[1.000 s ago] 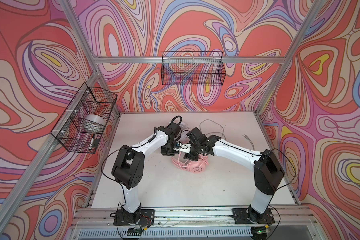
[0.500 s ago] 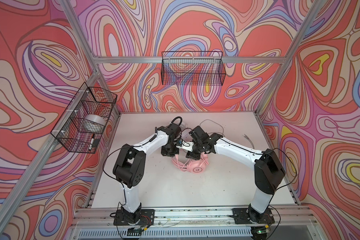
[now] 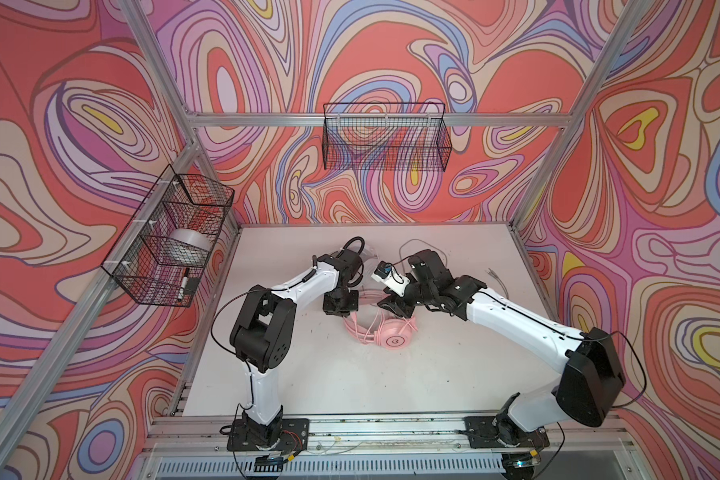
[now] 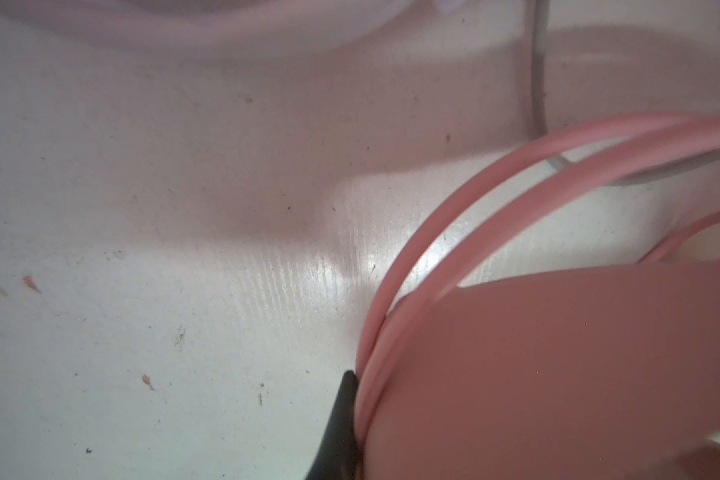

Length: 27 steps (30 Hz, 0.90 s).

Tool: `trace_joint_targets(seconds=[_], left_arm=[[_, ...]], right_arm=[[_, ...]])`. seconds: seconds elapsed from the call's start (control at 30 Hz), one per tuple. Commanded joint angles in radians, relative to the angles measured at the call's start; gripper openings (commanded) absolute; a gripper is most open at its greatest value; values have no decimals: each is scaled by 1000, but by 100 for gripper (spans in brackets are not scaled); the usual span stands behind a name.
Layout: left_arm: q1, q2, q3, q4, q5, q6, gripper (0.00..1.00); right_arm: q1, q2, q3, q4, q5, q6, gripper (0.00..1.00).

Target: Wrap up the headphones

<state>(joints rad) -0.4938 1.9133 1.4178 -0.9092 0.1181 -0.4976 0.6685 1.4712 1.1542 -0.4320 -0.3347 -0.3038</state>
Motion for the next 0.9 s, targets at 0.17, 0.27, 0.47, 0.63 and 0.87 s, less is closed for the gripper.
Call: trace_joint_targets(seconds=[0.17,0.27,0.47,0.63,0.87], left_arm=[[12,12,-19,16,63,3,0],[13,15,-16,16,64,1,0],[12,15,-15,11,63,0,0],[13,13,-17,7,58,2,0],[13,15,-22,12,63,-1,0]], right_arm=[[42,-91,-145,138,-101,282,47],[95,-75,-166,209,-90,365,46],[141,10,-166,312,-47,517,44],[160,77,-161,358,-22,594,41],[175,125,-181,458,3,699,39]])
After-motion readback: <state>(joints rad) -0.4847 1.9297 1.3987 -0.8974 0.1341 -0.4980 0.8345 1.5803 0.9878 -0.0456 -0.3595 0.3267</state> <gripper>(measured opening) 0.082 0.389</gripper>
